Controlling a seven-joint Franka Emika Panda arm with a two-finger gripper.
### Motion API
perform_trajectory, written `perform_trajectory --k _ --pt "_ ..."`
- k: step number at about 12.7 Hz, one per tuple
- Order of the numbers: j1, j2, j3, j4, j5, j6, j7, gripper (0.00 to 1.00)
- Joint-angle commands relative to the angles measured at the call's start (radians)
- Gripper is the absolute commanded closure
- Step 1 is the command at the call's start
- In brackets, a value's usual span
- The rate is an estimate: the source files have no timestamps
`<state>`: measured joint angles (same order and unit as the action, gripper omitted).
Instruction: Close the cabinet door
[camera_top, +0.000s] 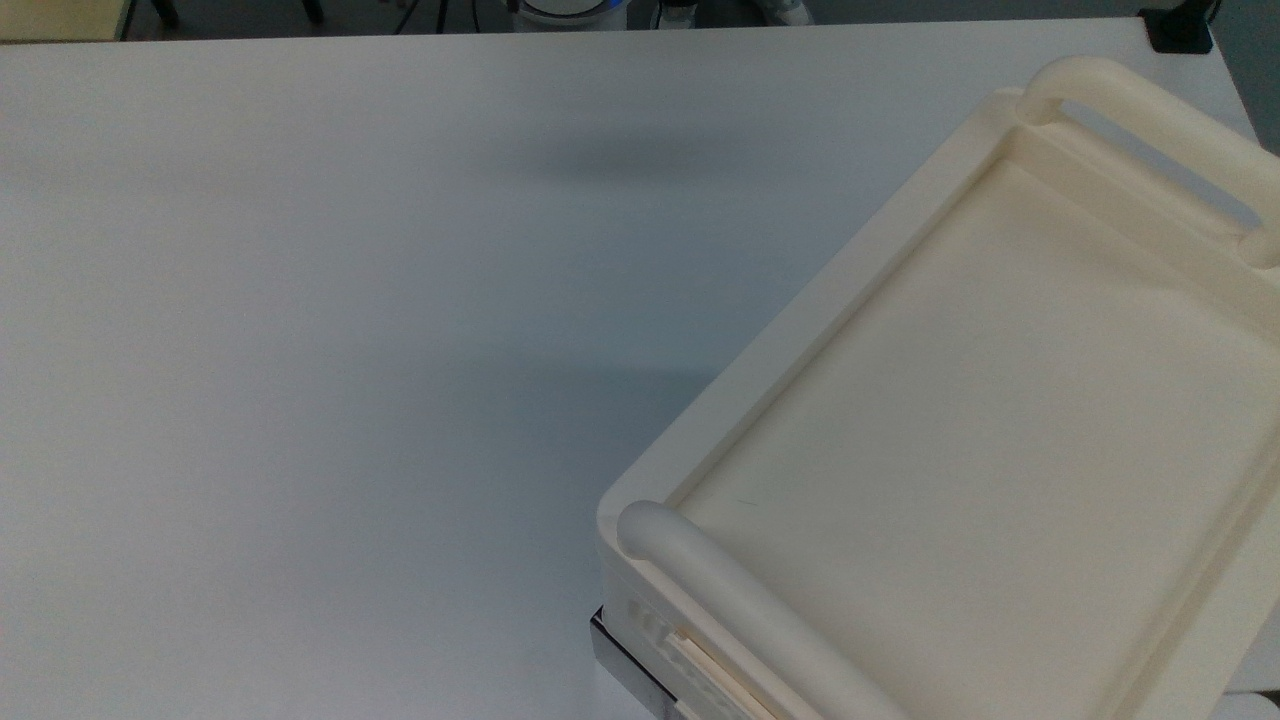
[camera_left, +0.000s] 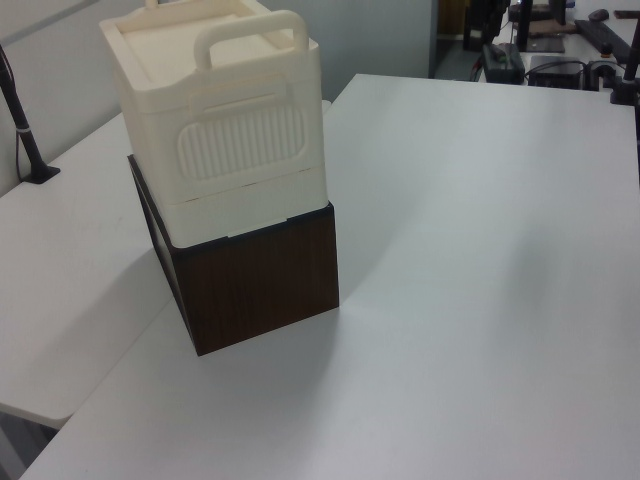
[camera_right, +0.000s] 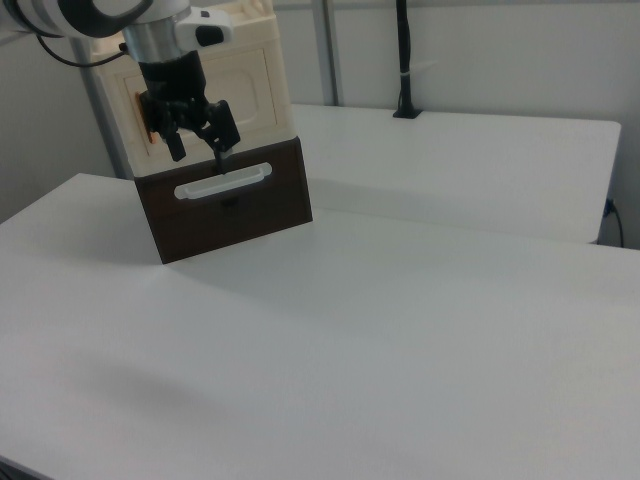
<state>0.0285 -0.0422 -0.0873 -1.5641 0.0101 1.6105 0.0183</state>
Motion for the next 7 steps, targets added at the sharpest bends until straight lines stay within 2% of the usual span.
perform_trajectory --k 1,7 --pt "0.027 -0.024 -0.049 -0.037 0.007 0.011 -0.161 0.0" --pt "0.028 -0.018 -0.04 -0.033 0.005 0.009 -0.147 0.0"
